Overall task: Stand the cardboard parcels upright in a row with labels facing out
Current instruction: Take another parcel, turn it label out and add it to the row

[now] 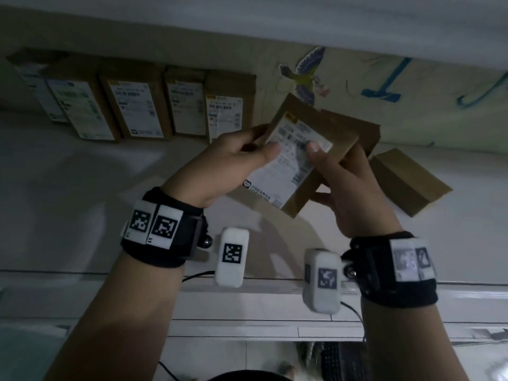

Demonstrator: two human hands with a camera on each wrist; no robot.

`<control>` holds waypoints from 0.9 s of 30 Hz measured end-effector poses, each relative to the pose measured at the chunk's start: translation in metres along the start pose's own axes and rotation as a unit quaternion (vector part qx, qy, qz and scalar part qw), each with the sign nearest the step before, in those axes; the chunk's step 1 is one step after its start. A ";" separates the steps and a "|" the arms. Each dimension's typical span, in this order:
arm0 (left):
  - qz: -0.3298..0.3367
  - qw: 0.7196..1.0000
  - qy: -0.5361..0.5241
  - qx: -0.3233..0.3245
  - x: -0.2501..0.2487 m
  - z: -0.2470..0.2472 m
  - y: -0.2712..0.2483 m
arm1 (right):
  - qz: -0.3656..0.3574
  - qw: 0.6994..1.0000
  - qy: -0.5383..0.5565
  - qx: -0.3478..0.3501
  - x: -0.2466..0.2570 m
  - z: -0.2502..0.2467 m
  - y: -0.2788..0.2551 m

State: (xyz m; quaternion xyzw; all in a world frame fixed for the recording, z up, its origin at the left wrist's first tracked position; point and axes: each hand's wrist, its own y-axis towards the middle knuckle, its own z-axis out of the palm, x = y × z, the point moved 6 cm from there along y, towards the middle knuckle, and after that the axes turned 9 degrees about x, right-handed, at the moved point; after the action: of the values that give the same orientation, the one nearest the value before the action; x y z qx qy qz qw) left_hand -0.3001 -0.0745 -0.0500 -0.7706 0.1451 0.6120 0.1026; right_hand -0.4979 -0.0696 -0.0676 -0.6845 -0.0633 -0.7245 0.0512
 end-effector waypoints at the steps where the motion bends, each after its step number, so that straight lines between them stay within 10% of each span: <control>1: 0.013 0.999 0.031 -0.014 -0.003 -0.002 0.005 | -0.002 0.999 -0.032 -0.008 0.002 -0.003 0.008; 12: 0.018 0.962 0.258 -0.090 -0.055 -0.039 0.056 | 0.002 0.978 -0.207 -0.032 0.023 -0.022 0.109; 19: -0.092 0.903 0.414 -0.074 -0.046 -0.050 0.087 | 0.034 0.974 -0.226 -0.006 0.013 -0.014 0.143; 27: -0.128 0.900 0.404 -0.101 -0.031 -0.040 0.084 | 0.085 0.972 -0.217 -0.019 -0.010 -0.017 0.188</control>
State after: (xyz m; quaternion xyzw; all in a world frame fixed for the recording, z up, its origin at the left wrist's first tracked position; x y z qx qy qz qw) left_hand -0.2992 -0.1640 -0.0091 -0.9698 0.0118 0.2413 0.0345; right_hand -0.4841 -0.2583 -0.0741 -0.8290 -0.0007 -0.5527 0.0848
